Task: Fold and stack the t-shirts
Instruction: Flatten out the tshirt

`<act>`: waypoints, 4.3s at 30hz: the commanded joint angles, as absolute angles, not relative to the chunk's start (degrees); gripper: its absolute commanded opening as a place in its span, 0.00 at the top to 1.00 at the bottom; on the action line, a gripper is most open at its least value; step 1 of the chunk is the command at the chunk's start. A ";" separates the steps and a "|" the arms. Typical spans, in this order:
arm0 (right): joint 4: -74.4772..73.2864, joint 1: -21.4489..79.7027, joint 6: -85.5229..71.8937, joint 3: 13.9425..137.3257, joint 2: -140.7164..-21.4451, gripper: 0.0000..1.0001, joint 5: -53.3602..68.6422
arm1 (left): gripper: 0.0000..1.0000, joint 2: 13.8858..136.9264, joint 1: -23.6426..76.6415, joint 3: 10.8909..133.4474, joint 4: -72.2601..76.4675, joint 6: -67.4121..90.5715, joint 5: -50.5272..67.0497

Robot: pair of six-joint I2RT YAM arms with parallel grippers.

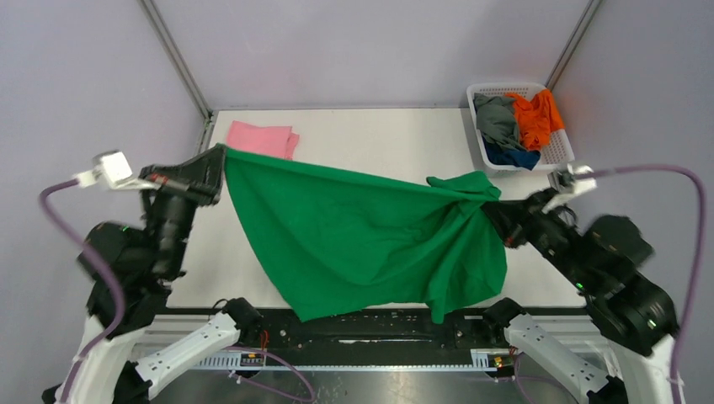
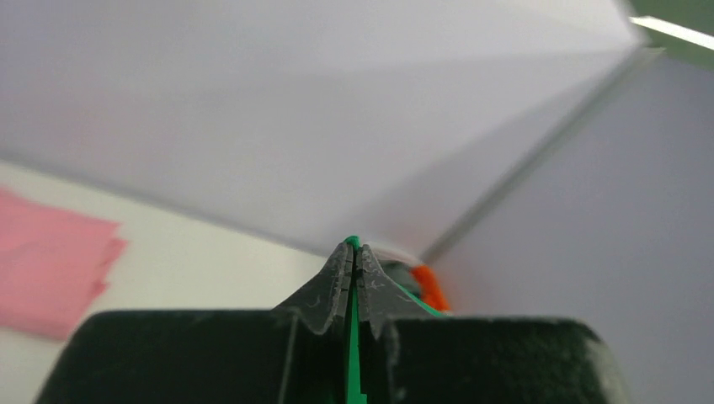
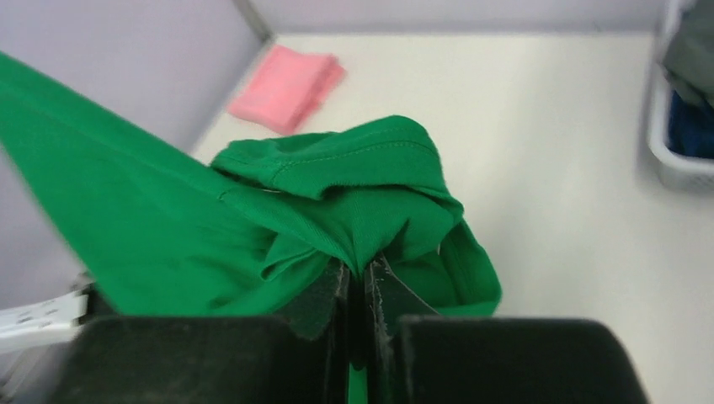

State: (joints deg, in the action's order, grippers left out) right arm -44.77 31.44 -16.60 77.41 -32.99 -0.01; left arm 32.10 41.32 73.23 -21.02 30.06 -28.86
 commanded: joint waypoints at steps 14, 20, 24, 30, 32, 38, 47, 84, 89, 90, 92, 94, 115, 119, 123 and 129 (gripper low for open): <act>-27.85 15.31 -23.69 78.50 -98.10 0.23 -1.78 | 0.20 108.08 15.88 101.58 -21.33 29.87 -23.26; -26.69 15.30 -23.89 74.61 -94.51 0.01 -4.50 | 0.01 106.36 15.99 98.93 -24.32 31.02 -16.09; -24.45 15.35 -25.74 64.31 -83.66 0.01 -3.79 | 0.01 95.06 16.64 83.24 -22.93 33.76 -9.45; -17.22 15.38 -34.75 41.47 -65.52 0.01 14.24 | 0.01 77.53 25.14 57.62 -19.56 37.78 -1.90; -15.08 15.65 -37.05 36.10 -62.75 0.00 18.57 | 0.01 74.12 28.33 51.43 -17.44 40.20 -0.79; -14.21 17.77 -36.81 33.36 -67.50 0.01 14.68 | 0.01 73.40 29.81 40.01 -10.25 46.77 4.64; -16.11 14.28 -36.72 39.09 -82.37 0.01 4.97 | 0.01 84.92 22.12 35.52 -6.08 47.14 6.23; -25.00 -1.59 -31.20 38.64 -52.43 0.01 -11.04 | 0.01 66.53 15.24 44.65 -31.13 47.41 -12.15; -23.98 -1.58 -32.33 34.85 -46.81 0.00 -11.15 | 0.01 59.09 18.67 34.28 -37.08 53.10 -13.75; -24.16 -1.58 -32.16 34.88 -46.87 0.01 -10.61 | 0.02 58.78 19.51 32.99 -37.39 54.11 -14.14; -24.90 -1.58 -31.41 35.42 -47.50 0.00 -9.86 | 0.06 59.63 20.87 31.98 -37.40 55.14 -14.44; -25.94 -1.58 -30.95 35.93 -48.66 0.00 -9.20 | 0.09 61.85 21.98 32.32 -37.19 55.83 -15.36; -27.79 -1.58 -30.05 37.76 -53.12 0.01 -8.23 | 0.47 81.24 27.90 40.12 -39.38 53.99 -13.40; -28.15 -1.58 -30.05 37.94 -53.26 0.01 -8.66 | 0.47 82.64 28.39 39.84 -40.82 54.32 -15.59; -28.12 -1.63 -29.97 37.94 -53.19 0.00 -8.60 | 0.51 85.27 28.75 40.81 -39.30 54.10 -13.83; -28.62 -1.58 -29.90 38.20 -53.74 0.00 -9.30 | 0.63 87.99 32.24 43.19 -39.66 54.00 -14.62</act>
